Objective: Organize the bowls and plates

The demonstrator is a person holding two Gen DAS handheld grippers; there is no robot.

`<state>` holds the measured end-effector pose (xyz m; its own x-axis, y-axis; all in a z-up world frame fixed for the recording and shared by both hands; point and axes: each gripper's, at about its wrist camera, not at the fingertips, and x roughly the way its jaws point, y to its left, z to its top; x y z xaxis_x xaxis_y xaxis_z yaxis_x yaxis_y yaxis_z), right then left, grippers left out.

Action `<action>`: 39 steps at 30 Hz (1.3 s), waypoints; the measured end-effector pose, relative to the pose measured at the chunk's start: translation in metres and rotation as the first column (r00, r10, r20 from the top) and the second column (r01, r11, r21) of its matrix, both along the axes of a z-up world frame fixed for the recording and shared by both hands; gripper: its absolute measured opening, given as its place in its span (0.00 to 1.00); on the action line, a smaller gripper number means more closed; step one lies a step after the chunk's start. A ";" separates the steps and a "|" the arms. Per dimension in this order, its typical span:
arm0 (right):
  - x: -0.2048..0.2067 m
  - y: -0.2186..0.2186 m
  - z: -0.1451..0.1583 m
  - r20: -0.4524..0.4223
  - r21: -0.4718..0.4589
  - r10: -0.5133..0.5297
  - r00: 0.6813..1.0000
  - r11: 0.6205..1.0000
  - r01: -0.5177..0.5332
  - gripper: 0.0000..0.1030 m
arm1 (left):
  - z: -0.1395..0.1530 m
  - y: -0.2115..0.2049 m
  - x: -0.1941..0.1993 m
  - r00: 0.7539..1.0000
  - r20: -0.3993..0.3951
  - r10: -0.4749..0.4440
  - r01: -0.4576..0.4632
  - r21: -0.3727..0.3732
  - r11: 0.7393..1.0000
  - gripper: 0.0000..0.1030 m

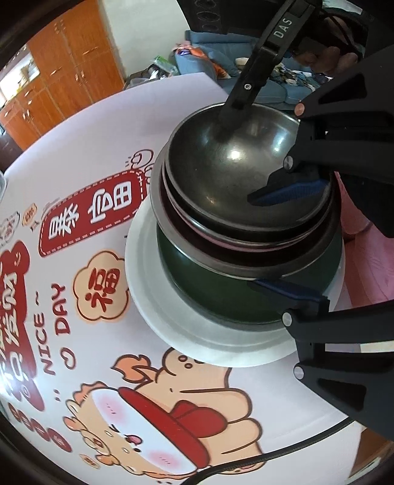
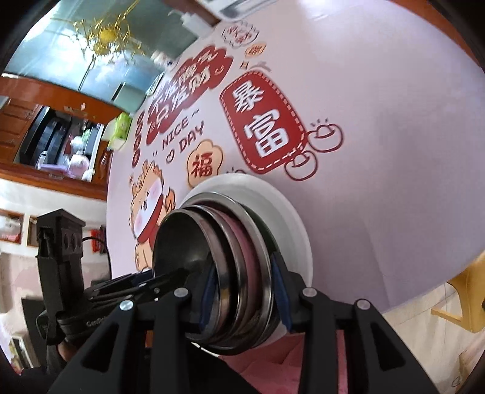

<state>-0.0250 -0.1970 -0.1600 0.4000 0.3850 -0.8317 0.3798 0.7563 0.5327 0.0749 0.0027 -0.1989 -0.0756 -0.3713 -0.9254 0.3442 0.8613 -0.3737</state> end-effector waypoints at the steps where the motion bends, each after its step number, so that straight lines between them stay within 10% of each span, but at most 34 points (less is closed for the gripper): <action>1: -0.004 0.001 0.001 0.005 -0.003 -0.025 1.000 1.000 0.025 0.35 | 0.001 0.000 0.000 1.000 0.003 -0.008 0.008 -0.004 1.000 0.45; 19: -0.077 0.024 0.012 0.098 0.023 -0.334 0.937 0.942 0.334 0.43 | 0.034 0.030 -0.013 0.983 0.167 -0.080 0.099 -0.106 0.989 0.59; 39: -0.065 0.008 0.038 0.116 -0.117 0.005 0.993 0.993 0.008 0.55 | 0.062 0.039 -0.056 0.941 0.257 0.221 -0.215 -0.053 0.975 0.63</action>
<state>-0.0901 -0.1891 -0.1216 0.4969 0.2873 -0.8189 0.3218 0.8153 0.4813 0.0185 0.0419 -0.1370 0.2511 -0.3742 -0.8927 0.2367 0.9180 -0.3182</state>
